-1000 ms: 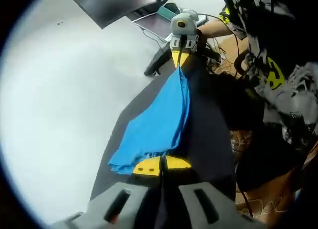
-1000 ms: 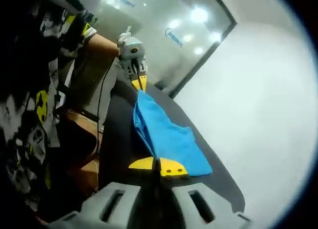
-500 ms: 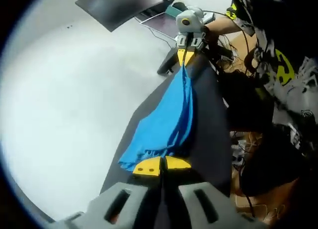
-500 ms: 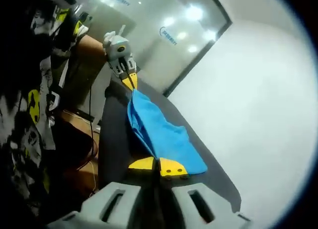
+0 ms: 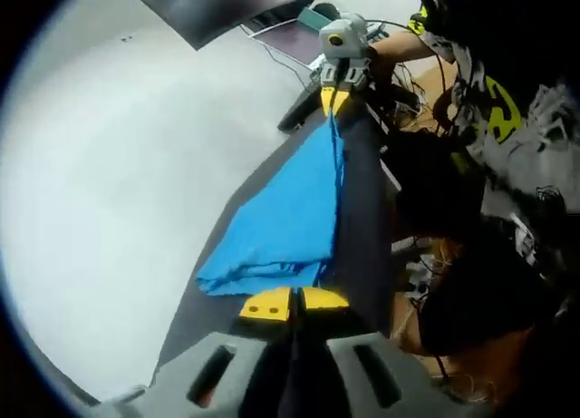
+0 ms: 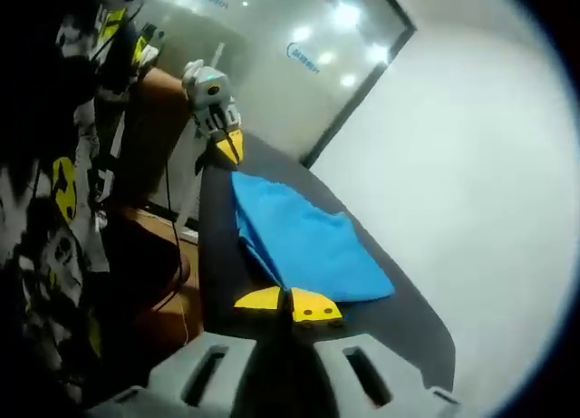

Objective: Spread out the cloth and fold it

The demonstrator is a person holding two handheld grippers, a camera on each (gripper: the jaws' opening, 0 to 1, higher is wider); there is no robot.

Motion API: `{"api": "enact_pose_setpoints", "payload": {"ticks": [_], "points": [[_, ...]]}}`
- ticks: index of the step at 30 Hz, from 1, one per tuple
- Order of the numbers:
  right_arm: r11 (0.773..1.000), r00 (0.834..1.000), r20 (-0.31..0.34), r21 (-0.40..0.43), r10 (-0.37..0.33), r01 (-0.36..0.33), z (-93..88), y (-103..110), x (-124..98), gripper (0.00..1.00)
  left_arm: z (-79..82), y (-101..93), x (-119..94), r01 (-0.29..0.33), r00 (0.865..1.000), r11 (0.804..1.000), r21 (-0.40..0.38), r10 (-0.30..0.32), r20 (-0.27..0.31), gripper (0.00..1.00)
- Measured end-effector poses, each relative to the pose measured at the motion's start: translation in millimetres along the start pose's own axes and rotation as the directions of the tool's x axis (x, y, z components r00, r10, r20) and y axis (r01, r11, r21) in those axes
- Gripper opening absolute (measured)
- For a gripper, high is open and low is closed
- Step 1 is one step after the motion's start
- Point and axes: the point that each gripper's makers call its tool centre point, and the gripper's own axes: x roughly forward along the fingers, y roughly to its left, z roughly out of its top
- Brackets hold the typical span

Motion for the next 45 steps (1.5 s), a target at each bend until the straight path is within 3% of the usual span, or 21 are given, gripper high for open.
{"api": "enact_pose_setpoints", "payload": {"ticks": [2, 4, 5, 7, 9, 10, 11, 12, 15, 19, 20, 21, 23, 24, 26, 28, 31, 34, 37, 41, 45], "points": [[1.0, 1.0, 0.002, -0.01, 0.008, -0.008, 1.7, 1.3, 1.2, 0.0, 6.4, 11.0, -4.6, -0.065, 0.997, 0.985, 0.163, 0.058, 0.049, 0.23], [1.0, 1.0, 0.015, -0.003, 0.01, -0.01, 2.1, -2.2, 2.4, 0.0, -7.4, 18.7, -2.6, -0.068, 0.995, 0.941, 0.332, 0.089, -0.047, 0.29], [1.0, 1.0, 0.026, 0.005, 0.011, -0.011, 3.8, -3.4, 3.1, 0.0, -10.1, 21.2, 0.9, -0.062, 0.994, 0.93, 0.362, 0.09, -0.06, 0.28], [1.0, 0.999, 0.044, 0.015, 0.005, -0.006, 6.3, -6.5, 3.6, 0.0, -4.8, 11.1, 9.5, 0.021, 0.999, 0.947, 0.322, -0.01, -0.036, 0.29], [1.0, 0.999, 0.052, 0.026, 0.002, -0.004, 7.8, -8.3, 3.4, 0.0, 8.9, 5.8, 16.2, 0.073, 0.996, 0.964, 0.256, -0.085, 0.036, 0.32], [1.0, 0.999, 0.053, 0.028, 0.001, -0.002, 7.9, -8.7, 3.3, 0.0, 14.7, 7.5, 21.7, 0.094, 0.99, 0.957, 0.275, -0.118, 0.071, 0.36], [1.0, 0.999, 0.054, 0.029, 0.001, -0.003, 7.6, -8.9, 2.7, 0.0, 14.6, 5.2, 26.3, 0.13, 0.987, 0.935, 0.329, -0.155, 0.051, 0.4], [1.0, 0.999, 0.054, 0.03, 0.004, -0.006, 6.8, -8.7, 2.5, 0.0, 13.7, 6.5, 29.4, 0.14, 0.986, 0.929, 0.342, -0.162, 0.035, 0.39], [0.999, 0.999, 0.052, 0.038, 0.004, -0.006, 3.7, -9.7, 2.4, 0.0, 19.8, 0.4, 41.1, 0.212, 0.971, 0.914, 0.347, -0.237, 0.03, 0.32], [0.999, 0.999, 0.051, 0.051, 0.007, -0.01, 0.6, -11.9, 3.1, 0.0, 21.4, -23.7, 47.4, 0.333, 0.936, 0.846, 0.416, -0.352, -0.032, 0.14], [0.999, 0.999, 0.051, 0.052, 0.01, -0.012, -0.1, -12.4, 3.5, 0.0, 21.7, -26.0, 48.7, 0.343, 0.931, 0.825, 0.448, -0.362, -0.046, 0.14], [0.998, 0.999, 0.05, 0.054, 0.012, -0.014, -0.8, -13.2, 4.0, 0.0, 24.0, -25.9, 50.4, 0.34, 0.931, 0.82, 0.46, -0.361, -0.046, 0.14], [0.998, 0.999, 0.049, 0.057, 0.014, -0.017, -1.6, -13.8, 4.3, 0.0, 26.5, -25.9, 51.6, 0.341, 0.931, 0.821, 0.457, -0.362, -0.045, 0.14], [0.998, 0.999, 0.053, 0.061, 0.013, -0.016, -1.4, -14.4, 4.4, 0.0, 27.8, -28.5, 51.9, 0.347, 0.93, 0.848, 0.401, -0.366, -0.029, 0.1], [0.997, 0.998, 0.059, 0.074, 0.015, -0.02, -1.6, -14.4, 4.1, 0.0, 26.4, -32.5, 52.8, 0.36, 0.928, 0.881, 0.308, -0.372, -0.021, 0.05], [0.996, 0.998, 0.065, 0.083, 0.018, -0.023, -2.7, -14.2, 3.4, 0.0, 29.0, -28.8, 53.4, 0.328, 0.938, 0.893, 0.308, -0.347, 0.006, 0.03], [0.996, 0.997, 0.068, 0.087, 0.024, -0.03, -4.7, -13.9, 1.6, 0.0, 33.9, -21.1, 51.4, 0.288, 0.953, 0.946, 0.147, -0.298, 0.048, 0.01], [0.996, 0.997, 0.071, 0.079, 0.027, -0.033, -3.8, -17.5, -1.2, 0.0, 40.2, -12.8, 51.2, 0.234, 0.967, 0.97, 0.063, -0.239, 0.093, 0.0], [0.997, 0.996, 0.081, 0.068, 0.024, -0.029, 2.0, -24.1, -3.4, 0.0, 42.5, 5.3, 48.3, 0.187, 0.974, 0.982, 0.023, -0.188, 0.13, 0.0], [0.998, 0.996, 0.087, 0.049, 0.021, -0.026, 10.1, -32.1, -7.0, 0.0, 57.7, 23.4, 37.3, 0.136, 0.98, 0.991, -0.005, -0.133, 0.151, 0.0], [0.999, 0.997, 0.083, 0.044, 0.004, -0.008, 9.4, -32.0, -9.2, 0.0, 60.8, 27.1, 36.0, 0.101, 0.983, 0.994, -0.031, -0.095, 0.156, 0.0]]}}
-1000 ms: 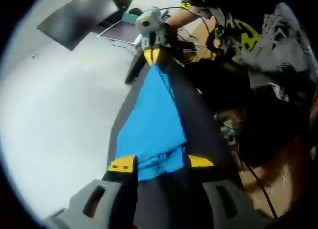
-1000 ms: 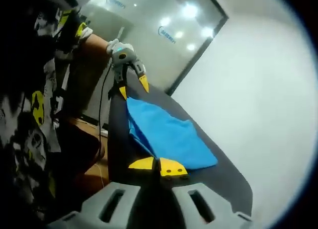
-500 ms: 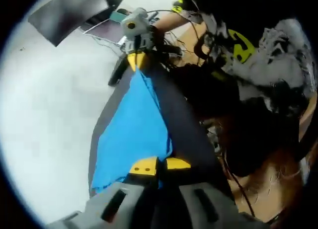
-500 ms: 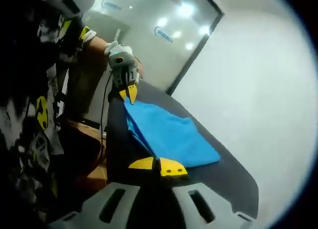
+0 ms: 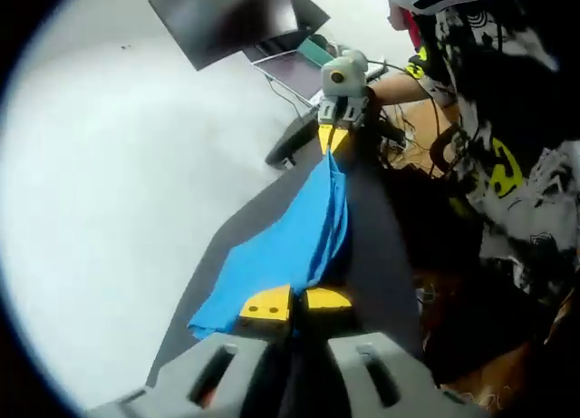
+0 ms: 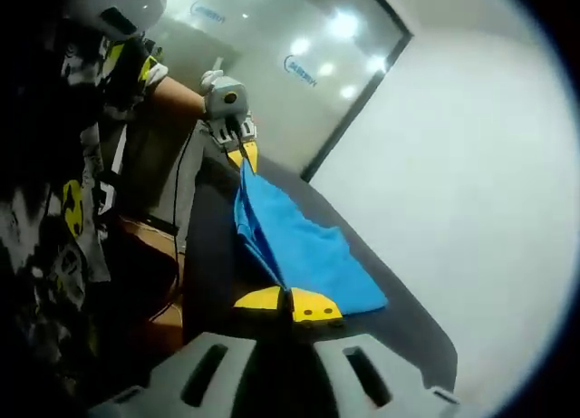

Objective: Spread out the cloth and fold it

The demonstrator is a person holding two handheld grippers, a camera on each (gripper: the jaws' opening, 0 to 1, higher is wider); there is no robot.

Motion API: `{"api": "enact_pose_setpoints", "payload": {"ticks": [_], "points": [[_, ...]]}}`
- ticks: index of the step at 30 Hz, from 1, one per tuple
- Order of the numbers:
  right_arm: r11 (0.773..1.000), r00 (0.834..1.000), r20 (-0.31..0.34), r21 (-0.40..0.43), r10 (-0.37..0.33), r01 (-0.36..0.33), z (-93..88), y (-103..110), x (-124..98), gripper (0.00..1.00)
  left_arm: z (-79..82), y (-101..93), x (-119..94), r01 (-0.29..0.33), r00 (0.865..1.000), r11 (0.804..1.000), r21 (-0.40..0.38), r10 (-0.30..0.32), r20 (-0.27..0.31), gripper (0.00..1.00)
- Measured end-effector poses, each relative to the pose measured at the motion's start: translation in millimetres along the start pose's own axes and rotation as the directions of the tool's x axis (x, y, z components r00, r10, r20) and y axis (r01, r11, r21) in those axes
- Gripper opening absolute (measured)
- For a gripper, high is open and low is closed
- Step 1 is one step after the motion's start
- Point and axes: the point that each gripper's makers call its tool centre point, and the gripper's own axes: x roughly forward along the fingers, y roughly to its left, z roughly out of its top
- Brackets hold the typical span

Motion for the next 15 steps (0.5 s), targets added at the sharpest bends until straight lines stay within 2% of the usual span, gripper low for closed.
{"api": "enact_pose_setpoints", "payload": {"ticks": [5, 11, 15], "points": [[1.0, 1.0, -0.014, -0.013, 0.003, -0.004, -2.5, 9.2, -4.1, 0.0, -0.1, -7.9, -1.6, -0.024, 1.0, 1.0, 0.004, 0.024, -0.016, 0.0], [0.999, 1.0, 0.017, -0.036, -0.021, 0.022, 13.5, 2.7, -16.8, 0.0, 13.6, -6.7, -14.1, -0.043, 0.999, 0.999, -0.003, 0.043, -0.008, 0.0], [0.998, 0.999, 0.031, -0.048, -0.033, 0.034, 22.3, 4.9, -25.3, 0.0, 25.8, -9.5, -21.2, -0.04, 0.999, 0.999, 0.024, 0.04, -0.017, 0.0]]}}
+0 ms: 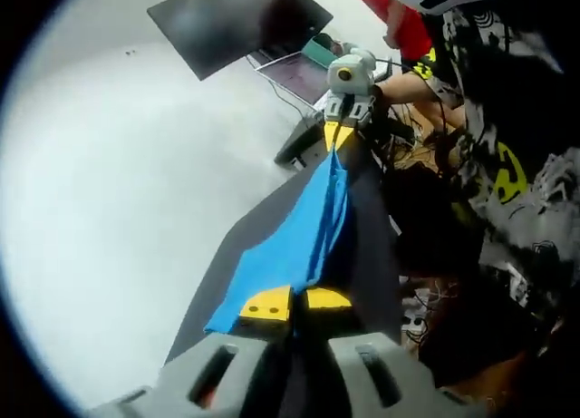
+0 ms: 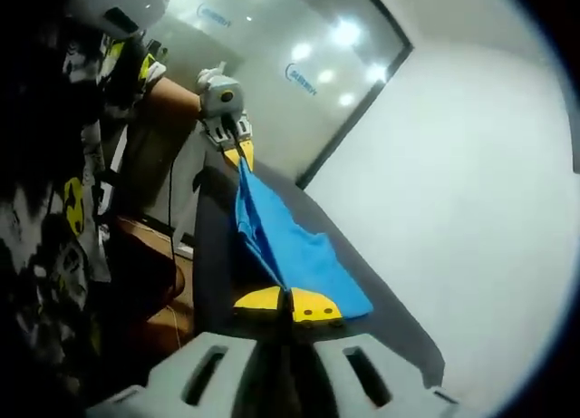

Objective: Spread out the cloth and fold it

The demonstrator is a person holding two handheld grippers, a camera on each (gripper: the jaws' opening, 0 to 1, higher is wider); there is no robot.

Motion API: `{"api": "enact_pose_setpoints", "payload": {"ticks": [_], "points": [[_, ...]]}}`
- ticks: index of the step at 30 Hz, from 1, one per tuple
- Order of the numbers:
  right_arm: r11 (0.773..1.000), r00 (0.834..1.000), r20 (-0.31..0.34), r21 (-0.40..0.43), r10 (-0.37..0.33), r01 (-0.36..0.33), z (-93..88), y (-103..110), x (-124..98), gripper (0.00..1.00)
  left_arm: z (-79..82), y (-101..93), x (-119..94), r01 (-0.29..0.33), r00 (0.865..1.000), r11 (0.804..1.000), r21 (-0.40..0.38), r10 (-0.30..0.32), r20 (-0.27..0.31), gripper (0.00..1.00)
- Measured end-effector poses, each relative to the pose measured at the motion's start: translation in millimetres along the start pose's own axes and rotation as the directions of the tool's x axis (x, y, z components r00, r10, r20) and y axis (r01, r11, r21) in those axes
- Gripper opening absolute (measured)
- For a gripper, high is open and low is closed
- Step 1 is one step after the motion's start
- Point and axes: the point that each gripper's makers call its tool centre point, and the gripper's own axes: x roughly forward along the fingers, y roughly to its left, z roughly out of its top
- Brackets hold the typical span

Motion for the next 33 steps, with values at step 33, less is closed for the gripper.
{"api": "enact_pose_setpoints", "payload": {"ticks": [33], "points": [[0.983, 0.992, 0.067, 0.16, -0.106, 0.094, -24.3, -127.1, 94.3, 0.0, -47.0, 122.1, 65.5, -0.029, 1.0, 0.857, -0.514, 0.018, -0.026, 0.0]]}}
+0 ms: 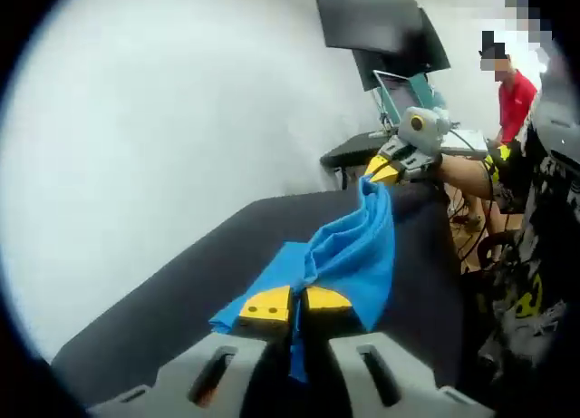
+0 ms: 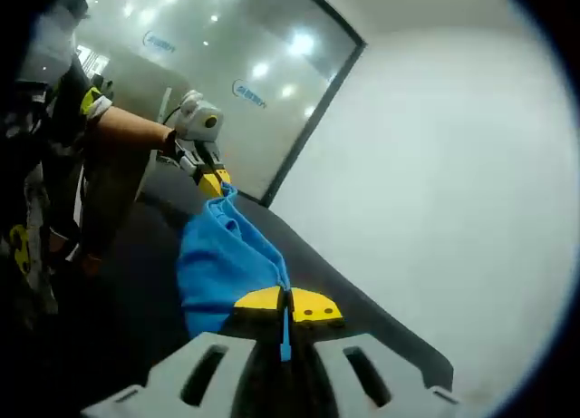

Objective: Spread out the cloth and fold it

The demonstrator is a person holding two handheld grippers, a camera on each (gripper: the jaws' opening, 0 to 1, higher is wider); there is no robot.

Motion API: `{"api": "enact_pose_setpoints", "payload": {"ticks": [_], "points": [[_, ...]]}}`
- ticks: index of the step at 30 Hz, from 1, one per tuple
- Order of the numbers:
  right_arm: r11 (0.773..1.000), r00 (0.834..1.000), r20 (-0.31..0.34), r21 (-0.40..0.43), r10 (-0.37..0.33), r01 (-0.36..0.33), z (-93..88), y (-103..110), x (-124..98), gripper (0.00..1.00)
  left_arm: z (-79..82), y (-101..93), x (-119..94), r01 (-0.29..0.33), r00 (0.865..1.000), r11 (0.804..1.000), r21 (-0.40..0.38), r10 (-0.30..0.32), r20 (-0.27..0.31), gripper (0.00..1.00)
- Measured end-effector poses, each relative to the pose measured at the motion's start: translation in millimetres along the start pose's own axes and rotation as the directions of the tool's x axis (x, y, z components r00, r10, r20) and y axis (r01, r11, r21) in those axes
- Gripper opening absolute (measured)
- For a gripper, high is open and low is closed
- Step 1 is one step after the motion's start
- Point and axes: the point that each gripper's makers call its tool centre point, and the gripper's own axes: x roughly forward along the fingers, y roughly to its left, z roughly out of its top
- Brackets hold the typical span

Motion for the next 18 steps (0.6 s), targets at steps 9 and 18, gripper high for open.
{"api": "enact_pose_setpoints", "payload": {"ticks": [9, 18], "points": [[0.955, 0.998, -0.022, 0.291, -0.063, 0.066, -72.4, -56.4, 55.6, 0.0, -22.5, 72.0, 45.9, -0.024, 1.0, 0.972, -0.234, 0.021, -0.014, 0.0], [0.901, 0.984, -0.175, 0.422, -0.031, 0.104, -142.0, -56.0, 81.1, 0.0, -85.3, 91.0, 90.7, -0.036, 0.999, 0.904, -0.426, 0.022, -0.04, 0.01]]}}
